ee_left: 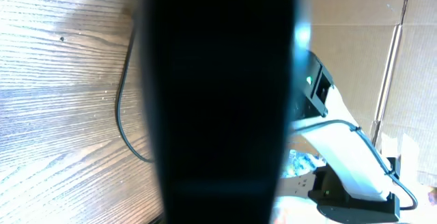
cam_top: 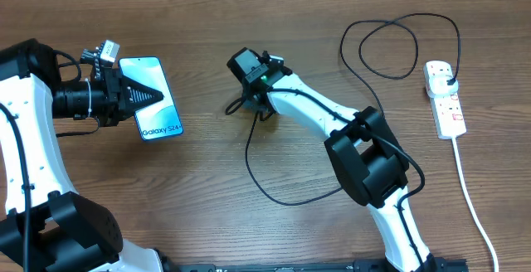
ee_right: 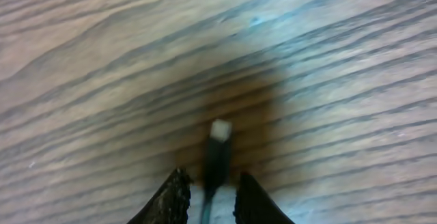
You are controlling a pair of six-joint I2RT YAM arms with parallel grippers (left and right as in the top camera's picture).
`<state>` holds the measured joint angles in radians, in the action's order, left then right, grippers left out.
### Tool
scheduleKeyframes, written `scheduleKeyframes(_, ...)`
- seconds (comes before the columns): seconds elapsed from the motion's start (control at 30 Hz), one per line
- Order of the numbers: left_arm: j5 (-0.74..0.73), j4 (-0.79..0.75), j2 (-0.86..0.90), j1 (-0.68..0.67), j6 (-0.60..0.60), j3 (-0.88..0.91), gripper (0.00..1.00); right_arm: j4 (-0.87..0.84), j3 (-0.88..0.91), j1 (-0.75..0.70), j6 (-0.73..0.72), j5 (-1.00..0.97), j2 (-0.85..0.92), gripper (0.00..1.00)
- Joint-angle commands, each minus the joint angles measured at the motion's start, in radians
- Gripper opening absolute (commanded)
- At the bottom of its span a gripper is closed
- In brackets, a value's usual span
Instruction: Plug charger to phone and switch on socket
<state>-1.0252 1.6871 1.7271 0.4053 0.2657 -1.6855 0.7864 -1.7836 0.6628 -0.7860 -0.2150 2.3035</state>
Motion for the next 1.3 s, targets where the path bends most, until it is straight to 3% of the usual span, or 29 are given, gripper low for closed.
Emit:
scheduleKeyframes(0.0,-0.068,0.003,-0.028,-0.006,0.026,-0.009,0.04,0.0,0.014,-0.029,-0.026,0.034,0.032,0.23)
scheduleKeyframes(0.37,-0.095,0.003,-0.028,-0.006,0.026,-0.009,0.04,-0.007,0.029,-0.023,-0.025,0.086,0.075,0.21)
scheduleKeyframes(0.47,-0.095,0.003,-0.028,-0.006,0.026,-0.009,0.04,0.022,0.029,-0.023,-0.026,0.12,0.075,0.29)
scheduleKeyframes(0.53,-0.095,0.003,-0.028,-0.006,0.026,-0.009,0.04,0.022,0.029,-0.023,-0.026,0.131,0.075,0.28)
scheduleKeyframes(0.63,-0.095,0.003,-0.028,-0.006,0.026,-0.009,0.04,0.019,0.029,-0.024,-0.03,0.132,0.075,0.18)
scheduleKeyframes(0.8,-0.095,0.003,-0.028,-0.006,0.026,-0.009,0.04,0.041,0.029,-0.019,-0.034,0.158,0.075,0.2)
scheduleKeyframes(1.0,-0.103,0.003,-0.028,-0.006,0.028,-0.009,0.04,0.048,0.021,-0.038,-0.032,0.172,0.069,0.04)
scheduleKeyframes(1.13,-0.172,0.003,-0.028,0.005,0.068,-0.009,0.04,0.077,0.008,-0.107,0.122,0.26,-0.022,0.04)
scheduleKeyframes(1.27,-0.311,0.003,-0.029,0.035,0.231,-0.009,0.04,0.107,0.008,-0.156,0.348,0.452,-0.166,0.04)
